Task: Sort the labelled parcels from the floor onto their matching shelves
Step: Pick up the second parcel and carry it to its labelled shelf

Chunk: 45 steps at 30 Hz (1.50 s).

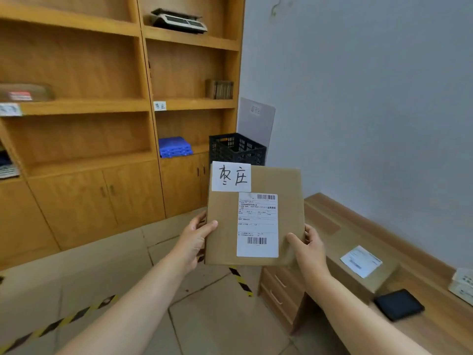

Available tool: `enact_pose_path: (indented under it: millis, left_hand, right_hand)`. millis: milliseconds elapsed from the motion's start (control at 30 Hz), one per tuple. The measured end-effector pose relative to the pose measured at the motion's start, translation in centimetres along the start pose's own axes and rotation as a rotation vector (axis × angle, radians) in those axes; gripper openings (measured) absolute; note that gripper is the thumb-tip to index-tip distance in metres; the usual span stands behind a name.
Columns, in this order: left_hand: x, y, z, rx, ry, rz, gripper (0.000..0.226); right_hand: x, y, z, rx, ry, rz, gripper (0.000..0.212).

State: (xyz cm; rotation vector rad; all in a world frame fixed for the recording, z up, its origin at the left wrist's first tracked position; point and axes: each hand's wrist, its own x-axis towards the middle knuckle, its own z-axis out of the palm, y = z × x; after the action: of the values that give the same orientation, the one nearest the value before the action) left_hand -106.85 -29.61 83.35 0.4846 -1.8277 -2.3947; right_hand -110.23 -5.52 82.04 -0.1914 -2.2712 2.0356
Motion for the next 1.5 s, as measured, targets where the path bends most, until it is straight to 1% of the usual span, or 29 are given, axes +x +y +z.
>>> enact_pose_path:
  millis: [67, 167, 267, 333, 567, 733, 900, 1067, 1300, 1500]
  left_hand:
    - [2.4, 0.9, 0.8, 0.010, 0.029, 0.016, 0.056]
    - [5.6, 1.8, 1.9, 0.003, 0.079, 0.030, 0.057]
    - [8.4, 2.2, 2.1, -0.007, 0.117, 0.038, 0.058]
    - [10.1, 2.5, 1.7, -0.011, 0.143, 0.034, 0.057]
    - [16.8, 3.8, -1.9, -0.038, 0.252, 0.037, 0.057]
    - [23.3, 5.4, -5.2, -0.052, 0.260, 0.045, 0.058]
    - [31.3, 8.1, -9.6, -0.066, 0.249, 0.037, 0.058]
    - [38.8, 11.2, -13.3, -0.072, 0.244, 0.051, 0.053]
    - [47.3, 12.7, -16.5, -0.073, 0.255, 0.006, 0.055]
    - [54.6, 13.7, -18.0, -0.081, 0.289, -0.001, 0.054]
  right_hand:
    - [3.5, -0.8, 0.6, -0.018, -0.031, -0.018, 0.031]
    - [8.4, -2.0, 1.5, 0.044, -0.086, -0.042, 0.033]
    - [12.6, -2.3, 3.0, 0.030, -0.141, -0.059, 0.037]
    - [15.0, -2.1, 4.7, 0.013, -0.167, -0.048, 0.040]
    - [21.0, -1.7, 12.1, -0.019, -0.269, -0.050, 0.036]
    - [26.1, -1.9, 18.5, -0.065, -0.258, -0.075, 0.043]
    - [31.3, -3.8, 26.1, -0.102, -0.235, -0.123, 0.044]
    - [36.0, -4.8, 33.3, -0.148, -0.214, -0.133, 0.047]
    - [42.2, -4.9, 39.7, -0.187, -0.204, -0.090, 0.047]
    - [49.0, -4.5, 45.1, -0.153, -0.260, -0.064, 0.044]
